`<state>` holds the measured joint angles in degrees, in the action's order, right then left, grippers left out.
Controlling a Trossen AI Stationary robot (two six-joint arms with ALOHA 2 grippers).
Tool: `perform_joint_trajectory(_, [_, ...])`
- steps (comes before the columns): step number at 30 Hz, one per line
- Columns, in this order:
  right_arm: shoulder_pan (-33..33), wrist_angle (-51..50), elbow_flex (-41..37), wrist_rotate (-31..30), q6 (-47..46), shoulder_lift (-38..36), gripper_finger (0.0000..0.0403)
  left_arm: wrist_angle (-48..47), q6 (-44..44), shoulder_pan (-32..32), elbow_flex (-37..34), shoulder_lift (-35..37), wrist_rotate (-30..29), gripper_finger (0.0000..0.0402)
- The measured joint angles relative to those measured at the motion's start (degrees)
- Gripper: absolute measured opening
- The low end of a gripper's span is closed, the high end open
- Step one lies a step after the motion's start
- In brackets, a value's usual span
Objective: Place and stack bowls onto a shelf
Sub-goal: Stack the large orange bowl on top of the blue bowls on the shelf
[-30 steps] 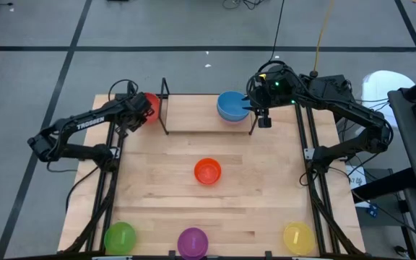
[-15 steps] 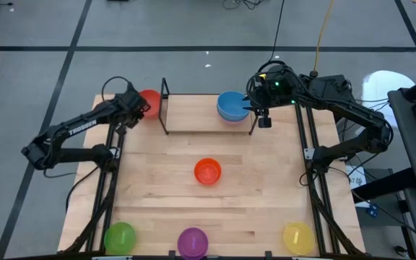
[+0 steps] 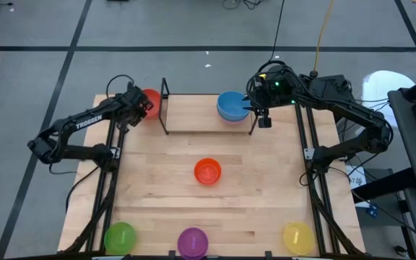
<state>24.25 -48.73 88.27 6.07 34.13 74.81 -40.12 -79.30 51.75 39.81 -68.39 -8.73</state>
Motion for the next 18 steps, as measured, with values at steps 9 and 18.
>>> perform_joint_trajectory(9, [0.01,0.01,0.00,0.00,0.34,0.00,0.0125,4.21,2.44,-0.02,0.00,-1.15,1.18,0.0074])
perform_joint_trajectory(18, [0.00,0.00,0.00,0.00,1.03,0.00,0.0125,4.23,2.49,0.71,0.00,0.08,0.15,0.0074])
